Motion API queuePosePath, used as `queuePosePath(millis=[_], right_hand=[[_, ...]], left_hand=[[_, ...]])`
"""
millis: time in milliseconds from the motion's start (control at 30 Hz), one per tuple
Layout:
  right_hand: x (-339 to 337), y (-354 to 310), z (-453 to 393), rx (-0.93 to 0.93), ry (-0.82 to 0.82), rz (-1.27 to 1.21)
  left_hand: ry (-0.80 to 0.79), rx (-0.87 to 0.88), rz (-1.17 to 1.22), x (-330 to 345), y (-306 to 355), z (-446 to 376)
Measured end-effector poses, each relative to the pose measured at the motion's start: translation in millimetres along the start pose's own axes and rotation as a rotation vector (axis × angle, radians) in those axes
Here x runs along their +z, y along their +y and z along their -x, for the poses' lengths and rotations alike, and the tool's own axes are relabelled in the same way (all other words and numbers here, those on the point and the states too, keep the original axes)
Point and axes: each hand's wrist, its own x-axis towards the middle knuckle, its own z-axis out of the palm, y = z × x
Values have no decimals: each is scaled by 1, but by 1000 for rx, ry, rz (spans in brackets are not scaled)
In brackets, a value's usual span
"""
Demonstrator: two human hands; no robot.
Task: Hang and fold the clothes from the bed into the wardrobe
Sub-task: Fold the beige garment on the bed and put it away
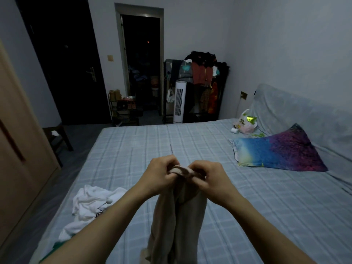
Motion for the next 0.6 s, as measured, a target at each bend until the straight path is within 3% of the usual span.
queuePosePath(millis=[133, 267, 467, 600], right_hand=[[-2, -8, -14, -9, 180, -61], [-8, -16, -29, -7, 247, -111], [-38, -21, -43, 62, 400, -210], [-45, -23, -42, 46, 381, -176]], left_hand=[[-180, 1, 130, -14, -5, 6], [-367, 1, 285, -27, -10, 17], [-372, -32, 236, -40, -27, 37], [-230, -64, 365, -41, -30, 41]])
